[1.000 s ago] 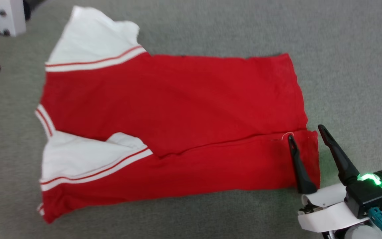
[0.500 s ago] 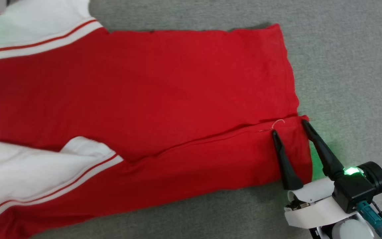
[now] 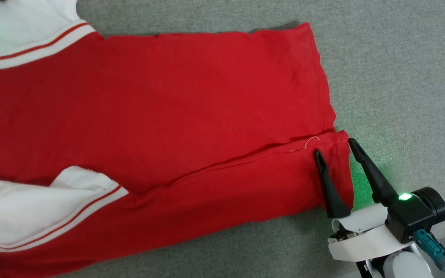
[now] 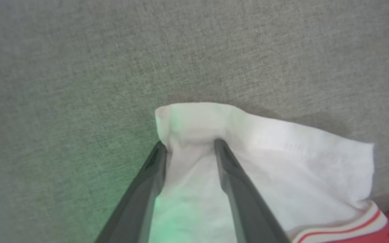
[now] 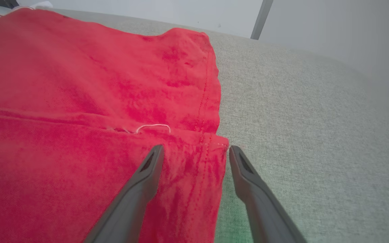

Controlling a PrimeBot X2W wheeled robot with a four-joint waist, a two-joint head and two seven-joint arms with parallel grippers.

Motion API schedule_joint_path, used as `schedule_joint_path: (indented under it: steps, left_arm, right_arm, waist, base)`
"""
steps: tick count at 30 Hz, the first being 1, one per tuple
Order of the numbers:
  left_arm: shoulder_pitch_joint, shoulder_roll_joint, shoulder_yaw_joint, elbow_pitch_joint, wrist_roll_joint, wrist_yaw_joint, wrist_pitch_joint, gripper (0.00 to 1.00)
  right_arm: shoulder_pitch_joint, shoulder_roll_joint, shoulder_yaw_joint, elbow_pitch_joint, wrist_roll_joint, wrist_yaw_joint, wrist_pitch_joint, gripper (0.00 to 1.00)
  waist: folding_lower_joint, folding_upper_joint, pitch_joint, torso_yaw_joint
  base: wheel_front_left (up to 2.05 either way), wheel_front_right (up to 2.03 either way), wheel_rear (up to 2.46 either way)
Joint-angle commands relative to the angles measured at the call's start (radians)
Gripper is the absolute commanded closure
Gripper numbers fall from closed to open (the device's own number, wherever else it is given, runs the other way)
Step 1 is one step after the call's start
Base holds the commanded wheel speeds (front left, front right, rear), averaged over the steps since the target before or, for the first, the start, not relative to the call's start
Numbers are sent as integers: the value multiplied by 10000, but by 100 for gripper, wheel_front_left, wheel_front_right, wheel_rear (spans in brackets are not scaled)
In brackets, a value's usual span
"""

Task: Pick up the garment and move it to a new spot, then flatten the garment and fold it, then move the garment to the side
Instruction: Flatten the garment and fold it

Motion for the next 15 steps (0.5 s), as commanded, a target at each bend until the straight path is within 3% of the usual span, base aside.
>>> schedule_joint_path:
  steps: [1, 5, 11, 15]
  left_arm:
    - [1017, -312, -409, 238, -230, 201, 552, 100]
    - [939, -506, -262, -12, -236, 382, 184, 100]
    - [939, -678, -174, -144, -221, 225, -305, 100]
    - [953, -719, -77, -74, -330, 121, -543, 100]
  right_arm:
    - [-150, 26, -2, 8, -10, -16, -47, 0]
    - [-323, -15, 1, -139, -15, -16, -47, 0]
    - [-925, -330, -39, -299, 530, -16, -3, 0]
    - [-2191, -1030, 191, -146, 1309, -16, 1527, 0]
  waist:
    - [0, -1, 7, 1]
    - [0, -1, 0, 59]
    - [0, -1, -173, 304]
    - [0, -1, -271, 405]
  base:
    - [0, 0, 0]
    - [0, 0, 0]
    - [0, 0, 0]
    - [0, 0, 0]
